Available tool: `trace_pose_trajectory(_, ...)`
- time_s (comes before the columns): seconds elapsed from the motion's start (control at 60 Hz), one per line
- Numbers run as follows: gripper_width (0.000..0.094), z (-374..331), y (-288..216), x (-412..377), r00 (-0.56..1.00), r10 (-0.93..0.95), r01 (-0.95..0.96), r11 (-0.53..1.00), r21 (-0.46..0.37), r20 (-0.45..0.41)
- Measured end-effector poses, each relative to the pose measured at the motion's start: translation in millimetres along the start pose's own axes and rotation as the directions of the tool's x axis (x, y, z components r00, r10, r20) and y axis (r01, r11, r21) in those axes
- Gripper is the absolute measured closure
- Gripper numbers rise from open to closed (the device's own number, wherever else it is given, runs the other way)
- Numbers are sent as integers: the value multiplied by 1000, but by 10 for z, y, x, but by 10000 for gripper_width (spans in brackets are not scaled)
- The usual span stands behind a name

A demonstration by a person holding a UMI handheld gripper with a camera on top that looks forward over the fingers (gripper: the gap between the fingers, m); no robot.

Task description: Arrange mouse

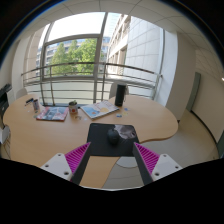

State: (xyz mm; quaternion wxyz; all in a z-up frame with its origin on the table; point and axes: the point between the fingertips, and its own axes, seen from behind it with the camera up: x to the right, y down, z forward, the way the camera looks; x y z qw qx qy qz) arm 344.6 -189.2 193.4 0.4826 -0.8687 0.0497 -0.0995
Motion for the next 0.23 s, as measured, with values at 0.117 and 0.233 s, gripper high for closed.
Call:
trace_pose_trajectory(0.117, 92, -135, 54, 3, 1000, 10, -10, 1000, 5, -7)
trace_pose_trajectory(0.233, 94, -264, 32, -9, 1000, 10, -10, 1000, 11, -6)
